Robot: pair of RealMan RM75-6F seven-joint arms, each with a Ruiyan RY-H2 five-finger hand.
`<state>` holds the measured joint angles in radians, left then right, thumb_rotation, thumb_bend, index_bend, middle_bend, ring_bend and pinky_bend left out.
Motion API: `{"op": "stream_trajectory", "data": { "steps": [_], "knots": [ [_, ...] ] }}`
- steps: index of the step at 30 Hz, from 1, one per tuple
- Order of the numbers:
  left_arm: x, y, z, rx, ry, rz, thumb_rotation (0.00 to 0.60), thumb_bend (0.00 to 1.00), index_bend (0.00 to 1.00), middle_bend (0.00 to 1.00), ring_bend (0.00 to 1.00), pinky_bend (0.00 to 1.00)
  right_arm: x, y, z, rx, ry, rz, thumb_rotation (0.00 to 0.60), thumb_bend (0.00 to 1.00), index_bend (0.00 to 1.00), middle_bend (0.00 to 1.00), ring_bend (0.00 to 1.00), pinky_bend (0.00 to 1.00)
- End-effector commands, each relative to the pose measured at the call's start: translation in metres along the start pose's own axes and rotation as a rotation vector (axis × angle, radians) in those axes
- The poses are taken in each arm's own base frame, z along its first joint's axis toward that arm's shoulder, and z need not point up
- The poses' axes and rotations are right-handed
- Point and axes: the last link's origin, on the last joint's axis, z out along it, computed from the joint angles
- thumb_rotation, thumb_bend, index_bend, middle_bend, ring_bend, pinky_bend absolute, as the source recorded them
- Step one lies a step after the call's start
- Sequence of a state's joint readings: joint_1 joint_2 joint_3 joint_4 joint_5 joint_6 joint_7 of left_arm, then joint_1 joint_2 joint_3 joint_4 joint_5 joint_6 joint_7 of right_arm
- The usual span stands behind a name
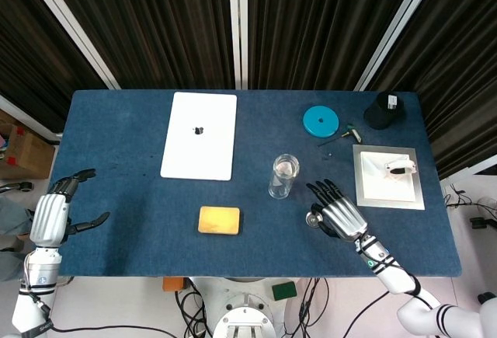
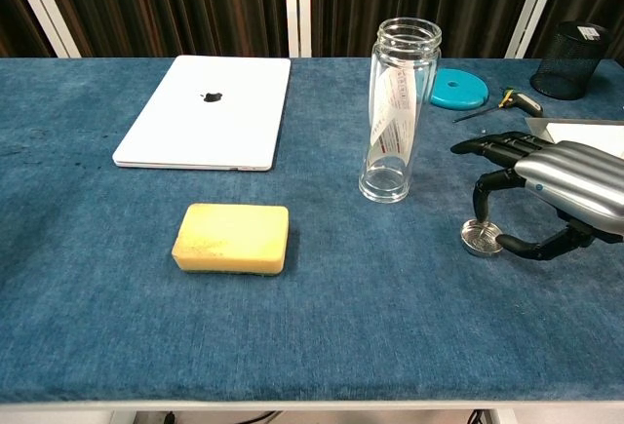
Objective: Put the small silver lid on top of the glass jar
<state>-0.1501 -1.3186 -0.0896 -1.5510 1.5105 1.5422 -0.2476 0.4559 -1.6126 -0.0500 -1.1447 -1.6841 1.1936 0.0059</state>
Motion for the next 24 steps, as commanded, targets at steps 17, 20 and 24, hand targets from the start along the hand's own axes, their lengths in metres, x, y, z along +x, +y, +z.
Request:
{"op": "stream_trajectory", "data": {
  "steps": [17, 20, 24],
  "knots": [
    [-0.0027, -0.0037, 0.0000, 0.006, -0.012, -0.015, 0.600, 0.03, 0.22, 0.28, 0.27, 0.26, -0.0030, -0.0024, 0.0012, 0.003, 0.012, 0.010, 0.600, 0.34, 0.57, 0.04, 0.00, 0.00],
    [-0.0032, -0.0041, -0.0002, 0.007, -0.013, -0.016, 0.600, 0.03, 0.22, 0.28, 0.27, 0.26, -0.0034, -0.0033, 0.0018, 0.004, 0.014, 0.012, 0.600, 0.34, 0.58, 0.04, 0.00, 0.00],
    [-0.0032, -0.0046, 0.0002, 0.007, -0.013, -0.016, 0.600, 0.03, 0.22, 0.28, 0.27, 0.26, -0.0041, -0.0040, 0.0026, 0.006, 0.015, 0.012, 0.600, 0.34, 0.58, 0.05, 0.00, 0.00]
  ]
}}
